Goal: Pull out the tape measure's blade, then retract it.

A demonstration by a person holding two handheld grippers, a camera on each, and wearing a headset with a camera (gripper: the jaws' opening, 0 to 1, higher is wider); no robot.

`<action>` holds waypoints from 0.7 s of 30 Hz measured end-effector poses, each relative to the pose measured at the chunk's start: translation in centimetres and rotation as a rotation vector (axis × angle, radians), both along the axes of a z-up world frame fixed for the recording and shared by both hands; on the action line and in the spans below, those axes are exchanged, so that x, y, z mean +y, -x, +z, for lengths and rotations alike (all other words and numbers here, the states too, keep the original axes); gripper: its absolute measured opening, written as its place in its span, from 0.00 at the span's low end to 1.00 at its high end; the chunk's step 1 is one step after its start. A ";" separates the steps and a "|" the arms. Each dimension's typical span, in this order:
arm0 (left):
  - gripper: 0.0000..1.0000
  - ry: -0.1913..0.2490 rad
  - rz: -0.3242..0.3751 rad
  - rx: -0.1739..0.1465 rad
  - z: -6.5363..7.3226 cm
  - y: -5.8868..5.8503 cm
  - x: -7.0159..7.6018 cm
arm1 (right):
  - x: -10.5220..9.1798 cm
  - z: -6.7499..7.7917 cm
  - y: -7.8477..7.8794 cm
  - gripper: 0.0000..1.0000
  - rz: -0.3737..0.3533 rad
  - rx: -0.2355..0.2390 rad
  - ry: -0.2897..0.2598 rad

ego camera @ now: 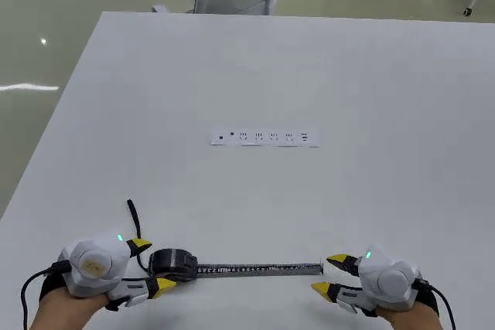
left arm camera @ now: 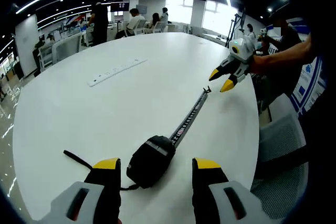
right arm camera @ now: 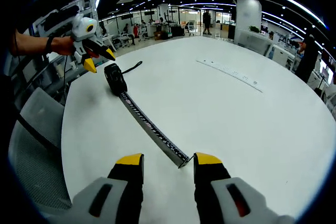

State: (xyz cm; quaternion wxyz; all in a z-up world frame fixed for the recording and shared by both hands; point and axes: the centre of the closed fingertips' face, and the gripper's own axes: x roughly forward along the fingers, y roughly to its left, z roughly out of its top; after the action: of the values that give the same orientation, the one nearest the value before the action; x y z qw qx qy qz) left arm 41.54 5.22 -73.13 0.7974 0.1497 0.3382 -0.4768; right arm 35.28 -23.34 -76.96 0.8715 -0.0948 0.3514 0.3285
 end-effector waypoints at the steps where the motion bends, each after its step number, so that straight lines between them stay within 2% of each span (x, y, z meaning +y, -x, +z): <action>1: 0.51 0.021 0.017 -0.002 0.3 0.0 0.1 | 0.0 0.1 0.1 0.38 -0.011 0.001 -0.009; 2: 0.51 0.043 0.031 0.001 0.5 0.3 0.3 | 0.0 0.2 0.3 0.38 -0.023 -0.001 -0.020; 11: 0.54 0.067 0.098 0.008 0.5 2.1 2.0 | 0.5 0.6 2.3 0.41 -0.080 -0.014 -0.074; 12: 0.54 0.096 0.119 0.010 0.8 2.4 2.1 | 0.6 0.6 2.8 0.42 -0.087 -0.013 -0.080; 13: 0.54 0.103 0.128 0.014 0.9 2.7 2.2 | 0.6 0.7 3.0 0.42 -0.093 -0.011 -0.084; 15: 0.55 0.101 0.138 0.007 0.9 3.2 2.5 | 0.8 0.8 3.5 0.43 -0.104 -0.010 -0.097; 18: 0.56 0.107 0.152 0.015 0.7 4.2 2.8 | 1.1 1.1 4.3 0.45 -0.112 -0.014 -0.104; 21: 0.58 0.103 0.155 0.014 0.6 4.4 2.9 | 1.2 1.1 4.5 0.48 -0.115 -0.016 -0.106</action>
State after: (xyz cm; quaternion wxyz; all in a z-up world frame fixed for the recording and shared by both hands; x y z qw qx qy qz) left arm 37.18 8.13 -72.49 0.8363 0.0783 0.3293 -0.4314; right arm 30.82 -22.16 -75.82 0.8955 -0.0308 0.3312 0.2955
